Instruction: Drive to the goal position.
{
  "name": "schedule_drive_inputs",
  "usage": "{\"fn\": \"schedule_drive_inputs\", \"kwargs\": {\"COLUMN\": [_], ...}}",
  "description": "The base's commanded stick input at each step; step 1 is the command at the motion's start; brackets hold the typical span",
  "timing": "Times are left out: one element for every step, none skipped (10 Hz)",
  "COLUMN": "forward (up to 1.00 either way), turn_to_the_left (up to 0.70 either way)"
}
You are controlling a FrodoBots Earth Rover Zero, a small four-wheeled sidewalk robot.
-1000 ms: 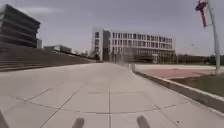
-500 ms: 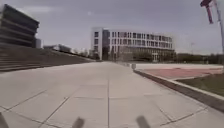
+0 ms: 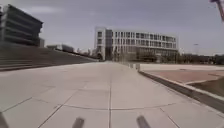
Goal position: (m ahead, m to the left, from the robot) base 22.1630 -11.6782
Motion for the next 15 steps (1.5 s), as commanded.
{"fn": "schedule_drive_inputs", "kwargs": {"forward": [0.7,0.7,0.7,0.7,0.7,0.7,0.7,0.7,0.7,0.7,0.7,0.7,0.7,0.7,0.7], "turn_to_the_left": [0.0,0.0,0.0,0.0,0.0,0.05,0.26,0.27,0.17,0.0,0.0,0.0,0.0,0.0,0.0]}}
